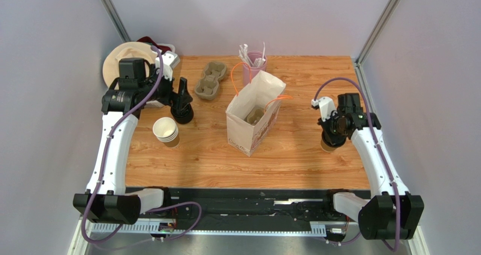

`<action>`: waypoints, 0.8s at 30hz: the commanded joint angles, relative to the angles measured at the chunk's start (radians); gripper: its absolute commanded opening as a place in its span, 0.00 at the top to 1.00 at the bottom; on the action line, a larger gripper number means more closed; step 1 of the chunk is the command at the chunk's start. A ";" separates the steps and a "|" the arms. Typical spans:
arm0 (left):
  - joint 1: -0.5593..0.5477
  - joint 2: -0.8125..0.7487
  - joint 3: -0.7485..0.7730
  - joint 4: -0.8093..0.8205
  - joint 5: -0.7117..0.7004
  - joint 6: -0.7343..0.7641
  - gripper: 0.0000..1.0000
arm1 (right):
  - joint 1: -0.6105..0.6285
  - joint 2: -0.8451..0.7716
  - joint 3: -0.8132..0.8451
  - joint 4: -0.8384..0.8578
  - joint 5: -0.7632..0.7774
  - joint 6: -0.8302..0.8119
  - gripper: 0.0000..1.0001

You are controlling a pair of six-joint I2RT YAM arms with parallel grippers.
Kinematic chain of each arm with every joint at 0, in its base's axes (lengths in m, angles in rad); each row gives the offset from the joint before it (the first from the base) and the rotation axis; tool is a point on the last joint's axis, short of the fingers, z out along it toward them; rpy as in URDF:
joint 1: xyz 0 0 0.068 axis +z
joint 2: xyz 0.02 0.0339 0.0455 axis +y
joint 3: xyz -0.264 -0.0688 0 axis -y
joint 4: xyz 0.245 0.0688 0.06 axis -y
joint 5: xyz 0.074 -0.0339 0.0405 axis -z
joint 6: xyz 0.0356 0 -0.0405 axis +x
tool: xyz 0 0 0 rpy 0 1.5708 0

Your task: Pack the takeout coffee

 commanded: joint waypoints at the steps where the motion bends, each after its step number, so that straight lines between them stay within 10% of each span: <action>1: 0.007 -0.014 -0.004 0.030 0.019 -0.014 0.01 | -0.002 -0.030 0.190 -0.048 -0.023 0.003 1.00; 15: 0.007 -0.028 -0.016 0.039 0.035 -0.009 0.01 | 0.099 0.164 0.886 0.013 -0.168 0.138 1.00; 24: 0.007 -0.034 -0.025 0.045 0.041 0.003 0.01 | 0.496 0.351 1.115 -0.036 -0.103 0.123 1.00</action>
